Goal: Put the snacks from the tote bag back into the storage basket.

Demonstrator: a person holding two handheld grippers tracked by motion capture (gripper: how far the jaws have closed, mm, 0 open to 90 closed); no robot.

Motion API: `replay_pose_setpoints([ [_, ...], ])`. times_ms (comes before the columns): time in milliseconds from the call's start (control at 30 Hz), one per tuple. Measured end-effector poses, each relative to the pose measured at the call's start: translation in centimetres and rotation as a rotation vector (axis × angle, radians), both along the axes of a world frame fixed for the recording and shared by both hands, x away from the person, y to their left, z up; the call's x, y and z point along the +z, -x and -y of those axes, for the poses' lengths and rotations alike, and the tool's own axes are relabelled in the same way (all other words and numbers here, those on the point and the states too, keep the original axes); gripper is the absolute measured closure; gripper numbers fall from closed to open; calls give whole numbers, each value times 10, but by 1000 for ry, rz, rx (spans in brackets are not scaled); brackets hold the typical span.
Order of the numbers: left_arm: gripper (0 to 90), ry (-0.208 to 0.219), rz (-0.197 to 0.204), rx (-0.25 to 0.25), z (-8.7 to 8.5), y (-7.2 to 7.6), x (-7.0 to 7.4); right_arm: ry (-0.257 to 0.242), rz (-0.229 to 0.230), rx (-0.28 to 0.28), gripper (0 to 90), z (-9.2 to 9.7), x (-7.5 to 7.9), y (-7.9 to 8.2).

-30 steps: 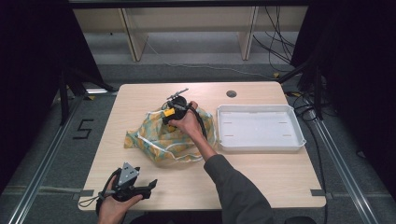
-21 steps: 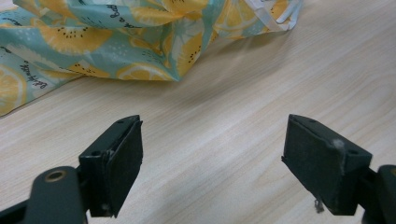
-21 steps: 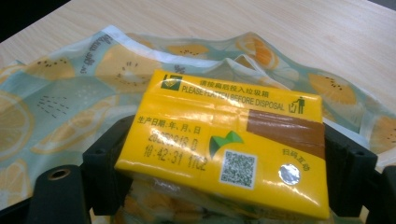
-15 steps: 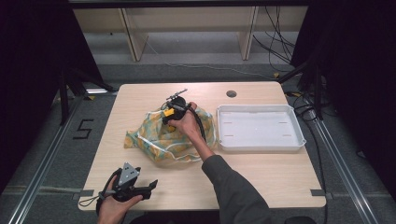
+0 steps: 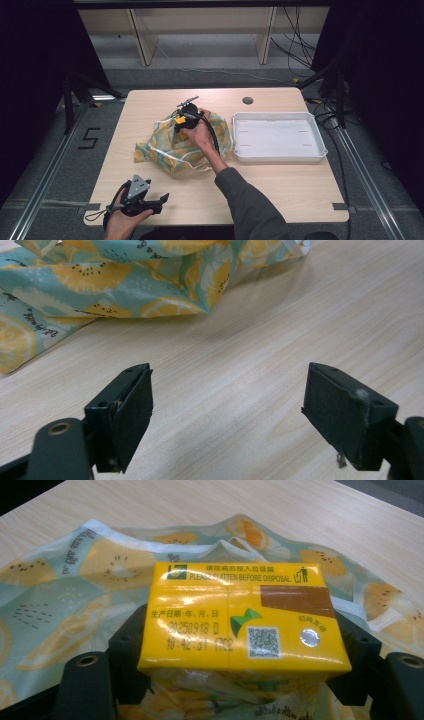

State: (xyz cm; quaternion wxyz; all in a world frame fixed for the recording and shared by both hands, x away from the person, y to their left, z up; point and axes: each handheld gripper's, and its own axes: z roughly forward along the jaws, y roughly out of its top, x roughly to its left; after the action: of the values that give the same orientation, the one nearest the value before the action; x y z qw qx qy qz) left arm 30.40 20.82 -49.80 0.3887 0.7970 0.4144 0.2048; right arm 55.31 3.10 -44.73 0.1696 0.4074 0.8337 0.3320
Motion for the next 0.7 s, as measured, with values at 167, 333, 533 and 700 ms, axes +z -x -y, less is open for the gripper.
replay_pose_setpoints([
  [167,197,1,16,4,0,0,0,-4,14,0,291,1,-1,0],
  [333,196,-13,8,-4,0,1,1,-2,18,4,292,2,0,0],
  [533,196,8,6,3,1,1,0,-6,35,11,293,2,6,2],
  [700,198,-11,14,-11,1,1,1,-29,47,42,294,5,18,5],
])
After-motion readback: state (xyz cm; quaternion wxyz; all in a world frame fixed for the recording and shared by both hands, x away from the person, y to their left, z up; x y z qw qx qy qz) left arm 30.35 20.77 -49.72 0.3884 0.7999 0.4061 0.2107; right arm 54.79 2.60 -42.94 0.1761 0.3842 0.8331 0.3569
